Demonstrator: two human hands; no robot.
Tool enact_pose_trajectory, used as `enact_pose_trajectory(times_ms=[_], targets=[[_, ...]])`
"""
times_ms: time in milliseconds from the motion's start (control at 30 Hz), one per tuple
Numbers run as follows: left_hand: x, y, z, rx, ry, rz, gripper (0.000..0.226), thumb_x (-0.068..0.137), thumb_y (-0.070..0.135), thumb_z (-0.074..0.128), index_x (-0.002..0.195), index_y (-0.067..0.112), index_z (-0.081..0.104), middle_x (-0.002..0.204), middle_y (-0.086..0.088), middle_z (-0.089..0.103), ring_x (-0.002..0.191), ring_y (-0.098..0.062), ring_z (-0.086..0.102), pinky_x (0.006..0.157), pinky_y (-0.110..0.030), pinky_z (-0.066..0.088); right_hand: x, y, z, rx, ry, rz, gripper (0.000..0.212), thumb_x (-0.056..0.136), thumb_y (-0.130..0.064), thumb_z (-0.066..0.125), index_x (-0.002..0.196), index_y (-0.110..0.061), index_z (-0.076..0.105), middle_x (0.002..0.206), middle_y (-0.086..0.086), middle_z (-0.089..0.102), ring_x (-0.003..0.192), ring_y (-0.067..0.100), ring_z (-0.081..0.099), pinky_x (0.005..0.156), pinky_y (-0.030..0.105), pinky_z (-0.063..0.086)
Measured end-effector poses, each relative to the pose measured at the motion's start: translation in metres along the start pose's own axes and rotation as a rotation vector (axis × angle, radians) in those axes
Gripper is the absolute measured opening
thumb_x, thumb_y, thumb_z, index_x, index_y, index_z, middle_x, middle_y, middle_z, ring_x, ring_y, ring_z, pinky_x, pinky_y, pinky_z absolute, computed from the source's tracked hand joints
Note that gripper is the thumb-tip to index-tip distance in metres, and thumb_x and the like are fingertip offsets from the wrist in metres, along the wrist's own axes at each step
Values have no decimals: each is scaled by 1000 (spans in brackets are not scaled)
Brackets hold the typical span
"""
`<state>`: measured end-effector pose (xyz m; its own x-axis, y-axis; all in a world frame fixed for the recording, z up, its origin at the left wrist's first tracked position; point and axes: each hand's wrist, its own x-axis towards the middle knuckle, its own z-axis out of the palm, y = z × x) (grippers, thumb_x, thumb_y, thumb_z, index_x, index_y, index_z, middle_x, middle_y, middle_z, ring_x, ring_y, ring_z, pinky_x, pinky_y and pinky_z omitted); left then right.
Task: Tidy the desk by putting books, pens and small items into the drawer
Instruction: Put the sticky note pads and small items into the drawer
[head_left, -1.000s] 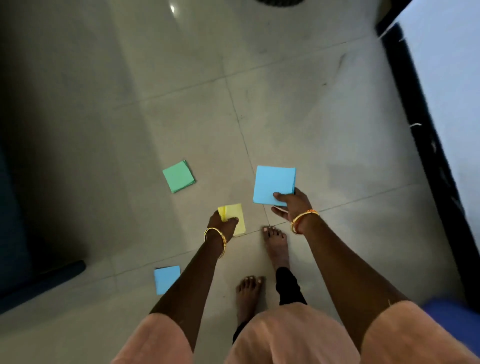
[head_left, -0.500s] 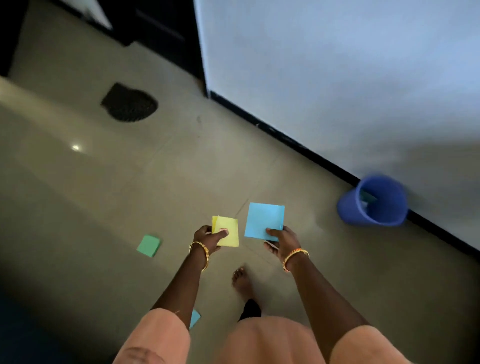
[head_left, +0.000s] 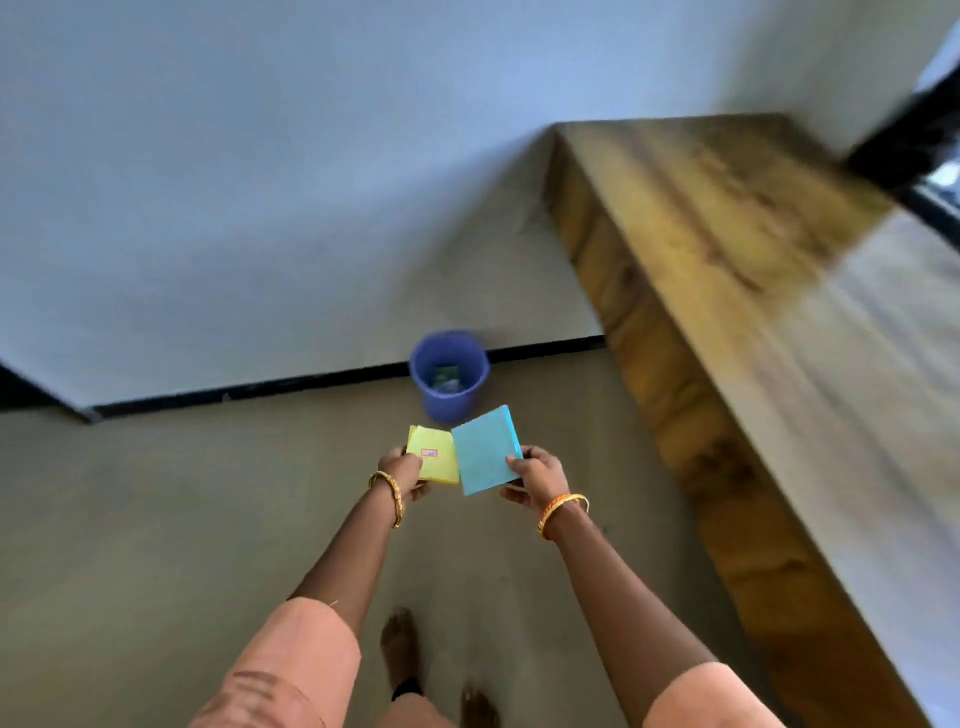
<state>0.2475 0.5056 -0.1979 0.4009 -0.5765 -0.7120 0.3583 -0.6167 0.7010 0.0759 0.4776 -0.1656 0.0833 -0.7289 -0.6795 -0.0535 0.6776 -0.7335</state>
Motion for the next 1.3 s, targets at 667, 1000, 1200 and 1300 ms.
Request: enact_pose_trajectory(times_ms=[667, 1000, 1200, 1300], targets=[[-37, 194, 389, 360, -626, 527, 29, 87, -9, 57, 112, 5, 52, 117, -21, 59, 64, -15, 60, 50, -21, 54, 6, -162, -224, 494, 1114, -329, 48, 76, -7, 68, 117, -18, 45, 116, 12, 64, 100, 28, 64, 94, 42, 50], [-11, 194, 461, 951, -731, 1124, 36, 76, 30, 74, 107, 15, 63, 114, -6, 61, 100, -26, 59, 89, -33, 45, 48, -181, -220, -169, 1502, -145, 44, 86, -24, 60, 128, -18, 49, 135, 8, 35, 102, 29, 59, 83, 41, 53], [-16, 188, 462, 1124, -694, 1444, 44, 90, 32, 56, 134, 31, 49, 140, -4, 35, 98, -26, 60, 71, -35, 47, 55, -191, -219, -370, 1478, 29, 33, 90, -42, 49, 121, -31, 56, 148, -4, 26, 105, 24, 60, 81, 32, 49], [-17, 185, 461, 1197, -691, 1452, 33, 95, 34, 47, 126, 32, 59, 145, -2, 35, 103, -30, 62, 78, -36, 51, 55, -193, -221, -381, 1501, 65, 34, 90, -45, 47, 120, -32, 56, 148, -5, 29, 105, 23, 60, 80, 29, 47]])
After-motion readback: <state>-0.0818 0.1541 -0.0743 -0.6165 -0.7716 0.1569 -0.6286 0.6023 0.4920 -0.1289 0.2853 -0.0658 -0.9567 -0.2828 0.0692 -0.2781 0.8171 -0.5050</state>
